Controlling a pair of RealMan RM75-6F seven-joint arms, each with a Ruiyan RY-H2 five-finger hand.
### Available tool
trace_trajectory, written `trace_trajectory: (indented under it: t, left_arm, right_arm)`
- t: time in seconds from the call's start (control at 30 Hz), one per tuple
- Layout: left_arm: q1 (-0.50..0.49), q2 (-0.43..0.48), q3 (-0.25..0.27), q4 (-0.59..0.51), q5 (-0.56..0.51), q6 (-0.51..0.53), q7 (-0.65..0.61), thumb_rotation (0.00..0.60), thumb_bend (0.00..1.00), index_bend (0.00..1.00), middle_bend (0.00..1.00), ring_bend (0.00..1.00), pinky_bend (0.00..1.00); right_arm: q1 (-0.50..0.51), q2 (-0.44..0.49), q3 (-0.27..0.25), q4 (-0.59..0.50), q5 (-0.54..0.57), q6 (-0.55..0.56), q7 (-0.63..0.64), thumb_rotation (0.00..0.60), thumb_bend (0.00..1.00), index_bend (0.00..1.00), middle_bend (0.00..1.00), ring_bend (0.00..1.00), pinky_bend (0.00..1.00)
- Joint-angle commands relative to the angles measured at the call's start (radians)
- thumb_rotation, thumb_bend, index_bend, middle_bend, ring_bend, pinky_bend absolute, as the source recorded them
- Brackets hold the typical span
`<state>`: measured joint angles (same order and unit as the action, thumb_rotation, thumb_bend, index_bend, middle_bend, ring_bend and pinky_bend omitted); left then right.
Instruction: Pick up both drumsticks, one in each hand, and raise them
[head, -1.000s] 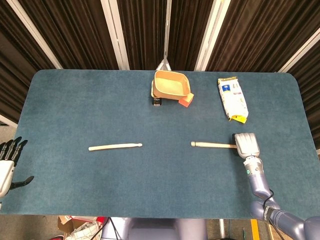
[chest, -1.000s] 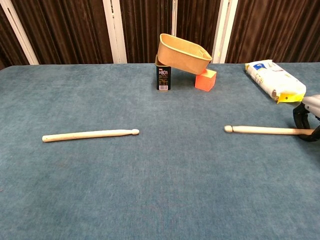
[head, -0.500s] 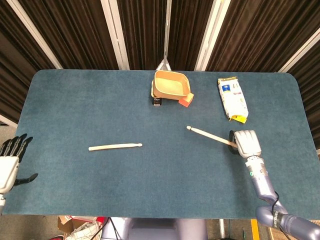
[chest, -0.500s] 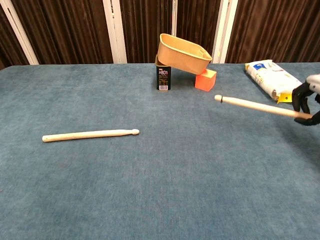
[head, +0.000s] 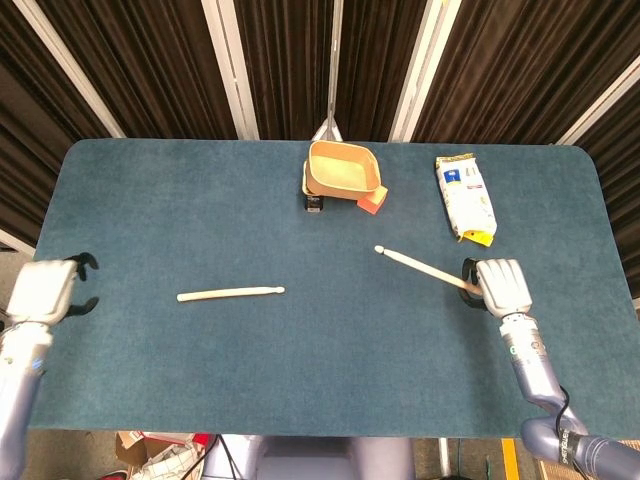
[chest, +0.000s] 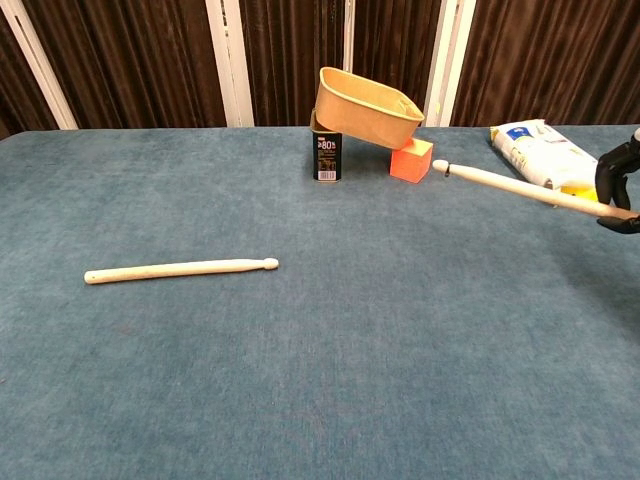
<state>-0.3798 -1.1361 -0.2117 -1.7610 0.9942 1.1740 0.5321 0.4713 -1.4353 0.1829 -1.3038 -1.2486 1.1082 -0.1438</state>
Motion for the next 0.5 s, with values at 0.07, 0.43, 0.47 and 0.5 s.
trace_trajectory:
  t: [0.07,0.43,0.47,0.5]
  left_arm:
    - [-0.126,-0.136,-0.041,0.066,-0.202,-0.045,0.169,0.600,0.33,0.45,0.52,0.93,1.00]
    - [-0.264,-0.325,-0.035,0.181,-0.397,-0.065,0.293,0.600,0.35,0.40,0.47,0.93,1.00]
    - [-0.275,-0.344,-0.033,0.192,-0.402,-0.066,0.298,0.600,0.35,0.40,0.46,0.93,1.00]
    - [-0.283,-0.359,-0.031,0.201,-0.407,-0.064,0.302,0.600,0.35,0.40,0.46,0.93,1.00]
  right_arm:
    - [-0.001,0.003,0.001,0.001,0.003,-0.001,0.006,0.600,0.42,0.74,0.64,0.92,0.85]
    - [-0.002,0.009,0.006,0.008,0.005,0.002,0.023,0.600,0.42,0.74,0.64,0.92,0.85]
    - [-0.002,0.009,0.006,0.008,0.005,0.002,0.024,0.600,0.42,0.74,0.64,0.92,0.85]
    - [-0.002,0.010,0.006,0.009,0.005,0.002,0.025,0.600,0.42,0.74,0.64,0.92,0.85]
